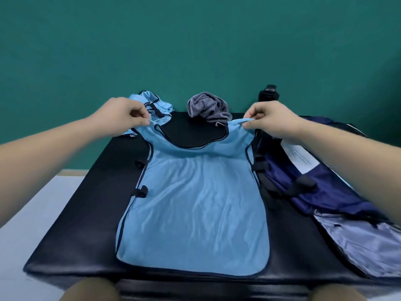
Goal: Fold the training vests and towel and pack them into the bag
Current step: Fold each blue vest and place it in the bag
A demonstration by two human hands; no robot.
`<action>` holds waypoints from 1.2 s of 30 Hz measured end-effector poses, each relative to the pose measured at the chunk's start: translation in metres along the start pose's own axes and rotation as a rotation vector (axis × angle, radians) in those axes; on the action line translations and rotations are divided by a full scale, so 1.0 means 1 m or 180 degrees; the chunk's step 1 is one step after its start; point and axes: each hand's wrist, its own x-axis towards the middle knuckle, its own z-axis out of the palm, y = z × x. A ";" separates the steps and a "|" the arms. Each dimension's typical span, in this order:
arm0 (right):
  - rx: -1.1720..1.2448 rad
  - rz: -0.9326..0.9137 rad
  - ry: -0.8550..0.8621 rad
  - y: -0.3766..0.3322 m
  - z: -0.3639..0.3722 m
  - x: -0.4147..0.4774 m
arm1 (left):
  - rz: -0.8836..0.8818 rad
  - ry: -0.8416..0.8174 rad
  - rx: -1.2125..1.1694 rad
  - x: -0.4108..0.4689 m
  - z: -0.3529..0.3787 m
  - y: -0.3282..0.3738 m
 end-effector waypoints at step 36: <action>-0.1770 -0.0554 -0.1616 0.062 0.092 -0.260 | 0.0499 -0.1389 0.0204 -0.252 0.088 -0.019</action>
